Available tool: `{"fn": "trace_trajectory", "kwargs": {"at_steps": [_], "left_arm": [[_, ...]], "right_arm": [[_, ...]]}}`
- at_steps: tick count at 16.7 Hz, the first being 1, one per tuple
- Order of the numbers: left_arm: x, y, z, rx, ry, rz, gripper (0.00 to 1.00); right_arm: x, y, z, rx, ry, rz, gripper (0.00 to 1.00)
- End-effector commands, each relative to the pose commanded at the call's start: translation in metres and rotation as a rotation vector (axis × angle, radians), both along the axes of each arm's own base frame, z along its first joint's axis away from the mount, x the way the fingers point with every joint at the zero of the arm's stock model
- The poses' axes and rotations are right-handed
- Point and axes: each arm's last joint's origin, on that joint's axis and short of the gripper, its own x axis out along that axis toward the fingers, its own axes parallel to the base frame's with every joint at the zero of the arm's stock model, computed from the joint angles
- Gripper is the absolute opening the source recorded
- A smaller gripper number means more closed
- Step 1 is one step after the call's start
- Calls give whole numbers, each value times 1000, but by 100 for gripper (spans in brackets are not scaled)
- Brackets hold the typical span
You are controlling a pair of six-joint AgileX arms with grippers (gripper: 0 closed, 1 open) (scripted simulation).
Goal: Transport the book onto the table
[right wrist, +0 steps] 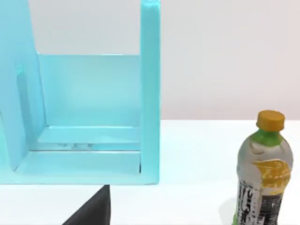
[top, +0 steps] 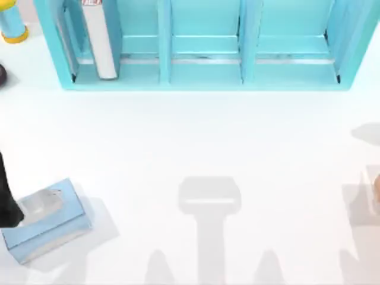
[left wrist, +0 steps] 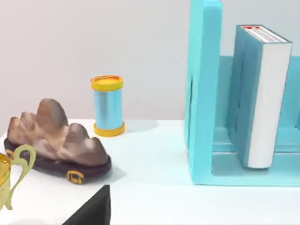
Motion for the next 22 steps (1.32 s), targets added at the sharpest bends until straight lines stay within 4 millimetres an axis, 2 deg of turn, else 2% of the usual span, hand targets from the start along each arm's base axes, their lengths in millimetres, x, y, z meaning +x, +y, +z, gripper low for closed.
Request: {"fn": "trace_trajectory", "kwargs": {"at_steps": [3,6,10,13,16,19,22], "left_arm": [[0,0,1,1,-1,-3,100],[5,-3,12,10,-8,-25,100],[25,-11,33,26,10,-64,100],[58,-22,44,37,56,-90,100],[104,-39,41,47,113,-107,100],[154,-60,19,53,156,-108,100],[197,-80,-15,49,166,-93,100]], "right_arm": [[0,0,0,0,0,0,100],[0,0,0,0,0,0,100],[0,0,0,0,0,0,100],[0,0,0,0,0,0,100],[0,0,0,0,0,0,100],[0,0,0,0,0,0,100],[0,0,0,0,0,0,100]]}}
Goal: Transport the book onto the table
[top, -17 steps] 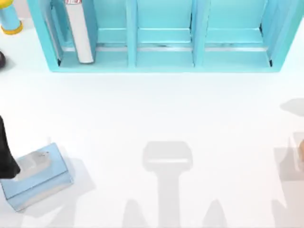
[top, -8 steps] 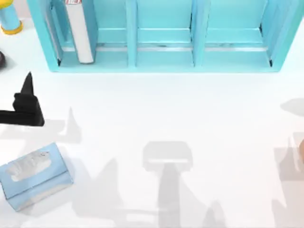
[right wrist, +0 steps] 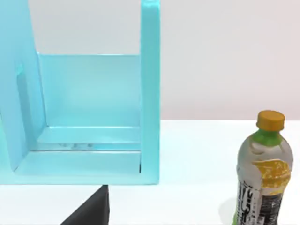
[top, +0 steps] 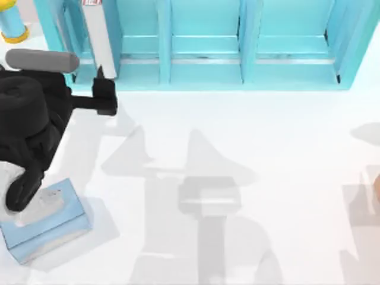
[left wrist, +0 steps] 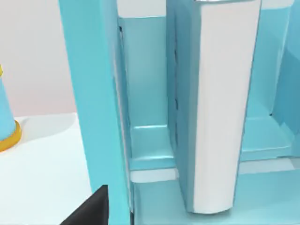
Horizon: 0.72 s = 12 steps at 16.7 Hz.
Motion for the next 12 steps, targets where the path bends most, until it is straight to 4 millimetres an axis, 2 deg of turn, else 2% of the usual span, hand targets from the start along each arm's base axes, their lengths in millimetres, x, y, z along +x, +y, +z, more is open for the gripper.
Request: {"fn": "trace_trajectory", "kwargs": {"at_steps": [3,6,12], "left_arm": [[29,-15,-32,-15,-24,24,100],[44,-23,-52,-33,-57,42,100],[49,-25,-58,-40,-69,48,100]], "right_arm": [[0,0,0,0,0,0,100],[0,0,0,0,0,0,100],[0,0,0,0,0,0,100]]}}
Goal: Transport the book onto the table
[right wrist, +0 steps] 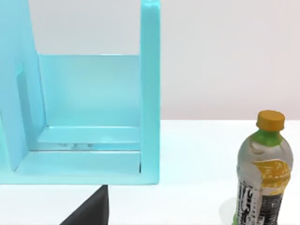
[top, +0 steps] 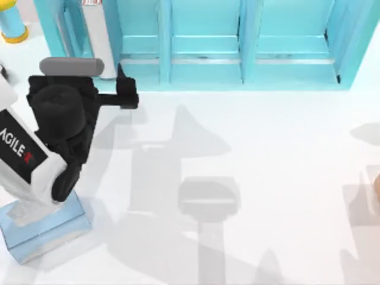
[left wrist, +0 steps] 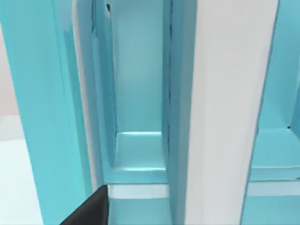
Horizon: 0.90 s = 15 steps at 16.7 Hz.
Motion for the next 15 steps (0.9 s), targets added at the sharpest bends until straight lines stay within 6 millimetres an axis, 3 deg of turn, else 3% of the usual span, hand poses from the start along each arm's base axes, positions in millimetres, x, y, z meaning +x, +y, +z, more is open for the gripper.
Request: {"fn": "trace_trajectory", "kwargs": {"at_steps": [6,10,15], "left_arm": [[14,-9,1,-1,-4,0,100],[46,-16,-1,-2,-1,-1,100],[90,-8,-8,0,1,0,100]], "right_arm": [[0,0,0,0,0,0,100],[0,0,0,0,0,0,100],[0,0,0,0,0,0,100]]}}
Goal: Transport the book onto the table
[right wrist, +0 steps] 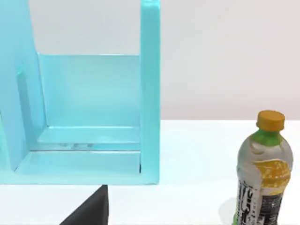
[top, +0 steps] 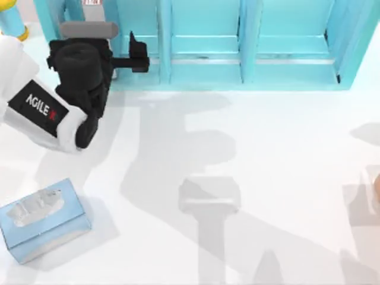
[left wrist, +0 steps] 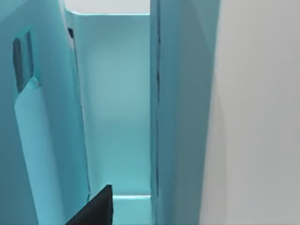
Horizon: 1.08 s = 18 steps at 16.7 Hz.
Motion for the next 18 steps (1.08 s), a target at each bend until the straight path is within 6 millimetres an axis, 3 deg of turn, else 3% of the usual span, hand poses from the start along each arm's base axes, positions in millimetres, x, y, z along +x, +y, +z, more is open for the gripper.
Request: {"fn": "trace_trajectory", "kwargs": {"at_steps": [6,18], "left_arm": [[10,4,-2,0,-1,0,100],[10,4,-2,0,-1,0,10]], "right_arm": [[0,0,0,0,0,0,100],[0,0,0,0,0,0,100]]}}
